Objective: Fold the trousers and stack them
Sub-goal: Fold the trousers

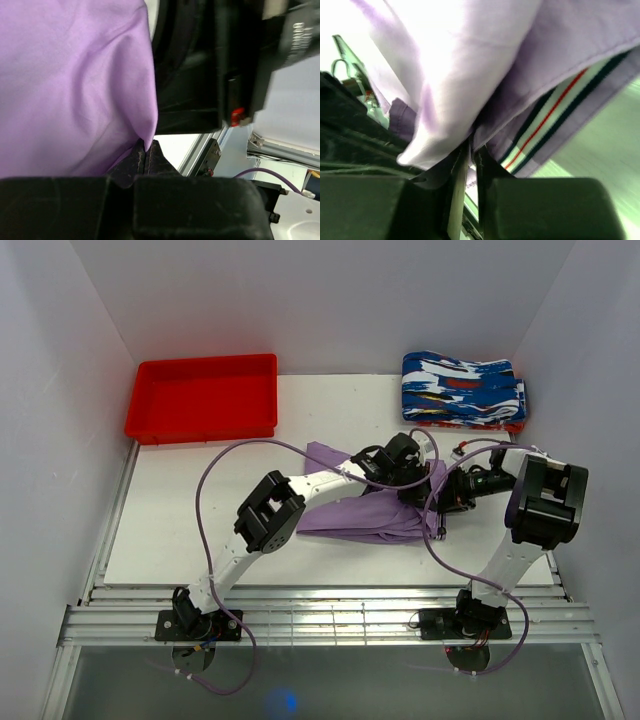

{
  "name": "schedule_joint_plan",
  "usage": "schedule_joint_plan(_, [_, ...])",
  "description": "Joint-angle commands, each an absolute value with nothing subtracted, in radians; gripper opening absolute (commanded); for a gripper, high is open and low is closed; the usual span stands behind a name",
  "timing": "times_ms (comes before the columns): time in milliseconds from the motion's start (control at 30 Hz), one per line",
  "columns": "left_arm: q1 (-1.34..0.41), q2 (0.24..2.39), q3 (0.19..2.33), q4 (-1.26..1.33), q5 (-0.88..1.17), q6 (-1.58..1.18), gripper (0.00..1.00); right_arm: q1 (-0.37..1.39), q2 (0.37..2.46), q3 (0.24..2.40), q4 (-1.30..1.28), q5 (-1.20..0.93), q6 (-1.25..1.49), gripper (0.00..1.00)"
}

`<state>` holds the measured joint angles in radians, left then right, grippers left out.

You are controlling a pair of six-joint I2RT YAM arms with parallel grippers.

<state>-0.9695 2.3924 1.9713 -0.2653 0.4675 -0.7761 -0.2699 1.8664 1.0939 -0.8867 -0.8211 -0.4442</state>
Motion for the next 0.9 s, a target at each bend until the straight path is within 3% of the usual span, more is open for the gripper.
schedule_joint_plan(0, [-0.957, 2.372, 2.002, -0.212, 0.488, -0.801, 0.00, -0.271, 1.772, 1.167, -0.925, -0.758, -0.451, 0.19])
schedule_joint_plan(267, [-0.925, 2.339, 1.934, -0.196, 0.511, -0.828, 0.00, -0.339, 1.733, 1.206, -0.965, -0.611, -0.465, 0.24])
schedule_joint_plan(867, [-0.937, 2.342, 2.006, -0.155, 0.532, -0.857, 0.00, -0.298, 1.861, 1.055, -0.738, -0.670, -0.324, 0.13])
